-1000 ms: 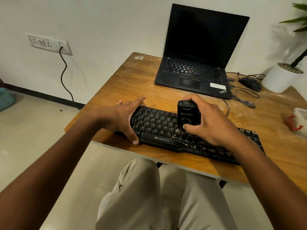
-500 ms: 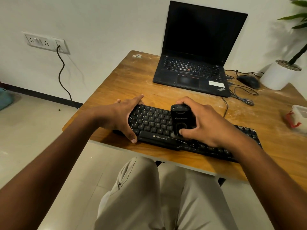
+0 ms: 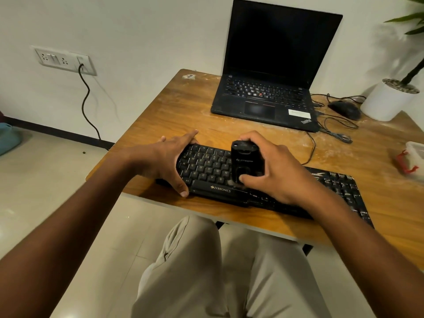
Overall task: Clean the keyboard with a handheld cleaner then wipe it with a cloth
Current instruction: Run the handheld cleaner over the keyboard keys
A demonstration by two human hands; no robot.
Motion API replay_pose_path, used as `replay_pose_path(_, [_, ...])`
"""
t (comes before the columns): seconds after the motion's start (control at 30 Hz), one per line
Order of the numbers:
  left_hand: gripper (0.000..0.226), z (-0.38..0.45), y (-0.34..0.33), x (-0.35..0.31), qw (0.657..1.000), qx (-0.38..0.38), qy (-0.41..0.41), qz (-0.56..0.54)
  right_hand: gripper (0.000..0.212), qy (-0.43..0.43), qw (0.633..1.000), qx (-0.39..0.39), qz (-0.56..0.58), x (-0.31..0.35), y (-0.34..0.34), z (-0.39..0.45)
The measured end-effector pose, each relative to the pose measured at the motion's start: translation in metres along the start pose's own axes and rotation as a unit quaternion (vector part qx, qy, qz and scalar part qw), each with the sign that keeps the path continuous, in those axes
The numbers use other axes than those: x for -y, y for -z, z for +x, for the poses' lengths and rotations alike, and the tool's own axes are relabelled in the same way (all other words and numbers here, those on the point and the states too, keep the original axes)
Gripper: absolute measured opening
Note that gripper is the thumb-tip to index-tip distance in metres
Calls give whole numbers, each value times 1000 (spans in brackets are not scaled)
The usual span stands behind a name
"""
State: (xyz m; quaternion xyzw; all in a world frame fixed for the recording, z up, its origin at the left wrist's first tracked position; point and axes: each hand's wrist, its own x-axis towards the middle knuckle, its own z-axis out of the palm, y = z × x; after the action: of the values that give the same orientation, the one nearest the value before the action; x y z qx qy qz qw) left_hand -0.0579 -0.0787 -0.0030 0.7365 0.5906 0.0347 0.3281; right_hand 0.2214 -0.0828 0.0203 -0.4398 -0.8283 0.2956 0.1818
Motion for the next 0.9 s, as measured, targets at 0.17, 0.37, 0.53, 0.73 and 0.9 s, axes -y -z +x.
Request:
replay_pose_path(0.17, [153,-1,0,-2,1000,3,1,-5,65,-32,998,18,-42,-6,27,-12])
replay_pose_path(0.37, [152,-3,1,-5,1000,3,7,-7,62,7,998,-29,62,10,2,6])
replay_pose_path(0.53, [154,-1,1,-3,1000,5,11,2,61,-2,1000,2,5,1,3,0])
replay_pose_path(0.73, [153,-4,1,-8,1000,3,16,13,61,-16,1000,-6,-16,-1,17,-7])
replay_pose_path(0.9, [154,-4,2,-8,999,6,29,20,63,10,997,-42,71,17,-10,10])
